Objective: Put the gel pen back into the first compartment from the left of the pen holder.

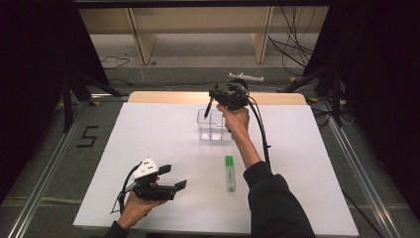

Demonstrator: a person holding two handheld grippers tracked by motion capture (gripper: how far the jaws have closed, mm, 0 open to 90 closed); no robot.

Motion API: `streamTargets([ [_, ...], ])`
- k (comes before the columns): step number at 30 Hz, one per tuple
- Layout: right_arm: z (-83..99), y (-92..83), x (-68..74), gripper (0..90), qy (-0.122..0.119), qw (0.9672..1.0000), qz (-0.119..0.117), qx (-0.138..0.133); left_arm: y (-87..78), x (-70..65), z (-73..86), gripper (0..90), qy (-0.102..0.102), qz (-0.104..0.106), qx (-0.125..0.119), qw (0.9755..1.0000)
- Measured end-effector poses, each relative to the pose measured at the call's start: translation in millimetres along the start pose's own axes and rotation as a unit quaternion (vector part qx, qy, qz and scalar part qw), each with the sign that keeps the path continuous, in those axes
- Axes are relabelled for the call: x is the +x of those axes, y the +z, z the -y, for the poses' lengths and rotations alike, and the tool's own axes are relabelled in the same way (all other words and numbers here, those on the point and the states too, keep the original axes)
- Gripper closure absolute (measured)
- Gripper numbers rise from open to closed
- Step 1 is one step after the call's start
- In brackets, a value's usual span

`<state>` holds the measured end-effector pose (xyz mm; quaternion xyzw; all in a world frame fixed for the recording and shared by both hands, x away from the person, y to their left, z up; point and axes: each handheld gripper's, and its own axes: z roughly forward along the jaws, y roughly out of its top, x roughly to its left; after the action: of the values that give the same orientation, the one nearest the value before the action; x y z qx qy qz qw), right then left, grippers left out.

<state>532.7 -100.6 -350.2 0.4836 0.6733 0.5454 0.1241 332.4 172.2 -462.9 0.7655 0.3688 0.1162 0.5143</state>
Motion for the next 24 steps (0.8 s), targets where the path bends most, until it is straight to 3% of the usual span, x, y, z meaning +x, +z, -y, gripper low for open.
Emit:
streamTargets([
  [19, 6.7, 25.1, 0.0, 79.5, -0.019, 0.9984, 0.024, 0.047, -1.2, -0.5, -0.3, 16.2, 0.003, 0.007, -0.005, 1.0000],
  [24, 9.5, 30.4, -3.6, 79.4, -0.009, 0.9980, 0.023, 0.058, -1.4, -0.6, -0.4, 16.1, 0.004, 0.011, -0.007, 0.9999],
])
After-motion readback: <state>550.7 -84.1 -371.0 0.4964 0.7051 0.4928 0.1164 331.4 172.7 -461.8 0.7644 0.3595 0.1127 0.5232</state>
